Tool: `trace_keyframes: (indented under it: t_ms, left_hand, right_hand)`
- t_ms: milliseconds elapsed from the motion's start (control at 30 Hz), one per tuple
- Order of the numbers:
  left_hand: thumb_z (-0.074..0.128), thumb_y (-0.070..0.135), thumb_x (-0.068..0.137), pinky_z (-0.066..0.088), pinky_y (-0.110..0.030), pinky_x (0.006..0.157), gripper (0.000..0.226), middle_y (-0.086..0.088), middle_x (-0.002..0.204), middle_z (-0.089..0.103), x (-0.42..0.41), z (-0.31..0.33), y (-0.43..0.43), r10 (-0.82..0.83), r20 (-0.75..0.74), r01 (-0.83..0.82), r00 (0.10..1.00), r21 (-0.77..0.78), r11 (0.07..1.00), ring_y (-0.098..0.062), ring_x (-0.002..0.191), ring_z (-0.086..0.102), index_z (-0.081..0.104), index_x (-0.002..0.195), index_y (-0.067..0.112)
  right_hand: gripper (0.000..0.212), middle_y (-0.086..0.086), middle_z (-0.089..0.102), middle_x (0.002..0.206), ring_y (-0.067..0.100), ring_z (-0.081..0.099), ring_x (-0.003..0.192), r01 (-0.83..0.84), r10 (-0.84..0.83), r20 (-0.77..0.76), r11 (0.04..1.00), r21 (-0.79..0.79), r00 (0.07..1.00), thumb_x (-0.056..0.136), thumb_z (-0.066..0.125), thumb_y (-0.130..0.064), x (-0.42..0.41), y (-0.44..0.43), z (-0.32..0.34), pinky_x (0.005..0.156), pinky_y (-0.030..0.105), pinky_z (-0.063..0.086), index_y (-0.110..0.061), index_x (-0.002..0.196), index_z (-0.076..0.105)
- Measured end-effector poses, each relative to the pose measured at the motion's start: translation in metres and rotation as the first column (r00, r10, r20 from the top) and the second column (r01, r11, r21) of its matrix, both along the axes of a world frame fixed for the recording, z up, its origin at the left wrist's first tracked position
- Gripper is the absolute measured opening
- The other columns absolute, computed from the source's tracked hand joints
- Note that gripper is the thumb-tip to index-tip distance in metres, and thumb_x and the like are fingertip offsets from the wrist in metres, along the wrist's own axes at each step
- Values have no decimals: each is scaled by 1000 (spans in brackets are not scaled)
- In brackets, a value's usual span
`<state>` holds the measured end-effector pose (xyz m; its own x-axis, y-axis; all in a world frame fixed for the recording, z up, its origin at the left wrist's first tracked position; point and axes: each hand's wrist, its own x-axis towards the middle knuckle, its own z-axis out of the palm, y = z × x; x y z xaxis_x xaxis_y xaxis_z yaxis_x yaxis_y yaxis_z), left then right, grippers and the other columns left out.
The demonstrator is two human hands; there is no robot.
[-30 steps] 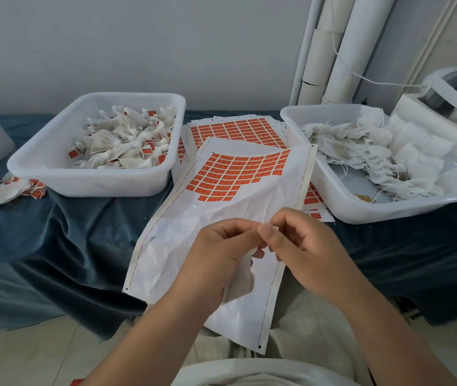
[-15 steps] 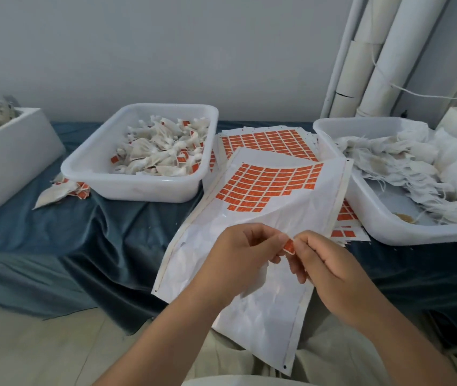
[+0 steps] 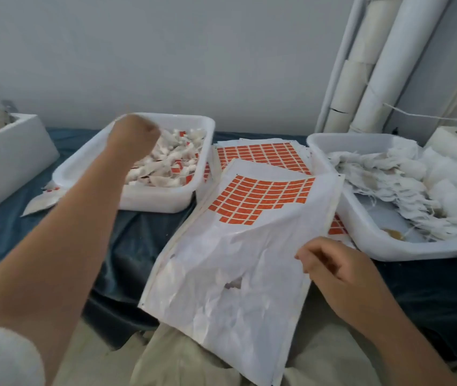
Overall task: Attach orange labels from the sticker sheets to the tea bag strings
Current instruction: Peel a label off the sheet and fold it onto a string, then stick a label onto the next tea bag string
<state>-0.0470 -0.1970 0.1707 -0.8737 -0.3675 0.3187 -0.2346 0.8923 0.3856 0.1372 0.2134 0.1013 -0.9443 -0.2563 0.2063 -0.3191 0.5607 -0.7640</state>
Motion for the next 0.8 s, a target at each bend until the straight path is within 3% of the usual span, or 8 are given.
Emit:
trace_keyframes:
  t_ms: [100,233,333,400,467,567,667,800]
  left_hand:
    - [42,11,104,51,-45,83,33,-26,100,71,11,-30,6,10,137,4,991,-108,994,-40,90,62,70,96,-2]
    - [55,32,104,50,-40,89,30,-6,117,76,48,-45,43,-62,-171,83,983,117,990,-28,105,69,76,121,18]
    - [63,35,101,46,-24,74,20,18,97,75,84,-45,92,-148,-327,244,933,276,930,5,82,66,78,110,25]
    - [64,39,101,45,-15,64,15,26,83,72,112,-48,121,-194,-349,326,917,372,869,11,81,65,77,102,33]
    - [65,42,100,44,-7,56,13,26,83,73,137,-54,145,-257,-349,410,901,493,767,9,74,67,76,95,36]
    - [63,50,94,47,-11,59,19,23,81,74,162,-62,170,-337,-311,457,889,547,701,3,72,68,77,94,37]
    - [57,61,82,52,-15,66,32,24,79,74,176,-68,178,-375,-271,460,886,607,648,1,80,72,77,91,38]
    - [56,60,79,50,-16,66,35,22,78,74,177,-72,173,-308,-268,406,913,663,629,0,81,72,78,87,34]
  right_hand:
    - [14,-26,72,92,-1,67,87,123,-122,-44,992,23,992,99,61,-46,-10,20,4,70,11,49,-38,94,71]
    - [12,-23,71,88,-5,66,84,392,-383,-162,919,29,910,100,61,-47,-43,59,18,62,9,41,-40,93,67]
    - [6,-15,72,98,7,64,85,442,-436,-92,841,312,895,100,64,-37,-95,94,28,74,32,48,-37,95,68]
    - [17,-4,72,118,21,67,99,341,-429,26,751,565,903,100,66,-35,-133,109,31,89,39,53,-29,115,71]
    - [26,3,71,124,26,66,106,285,-449,69,671,684,891,98,70,-33,-170,115,31,92,38,53,-22,121,73]
    - [28,10,73,111,29,66,97,259,-494,69,563,785,866,94,72,-35,-213,114,29,89,37,54,-12,110,77]
    - [53,10,71,125,31,66,107,260,-482,41,540,801,875,86,74,-56,-238,110,24,86,37,52,-21,125,68]
    - [57,5,69,124,29,66,109,431,-412,-231,502,750,882,90,68,-60,-260,105,11,72,35,47,-24,133,59]
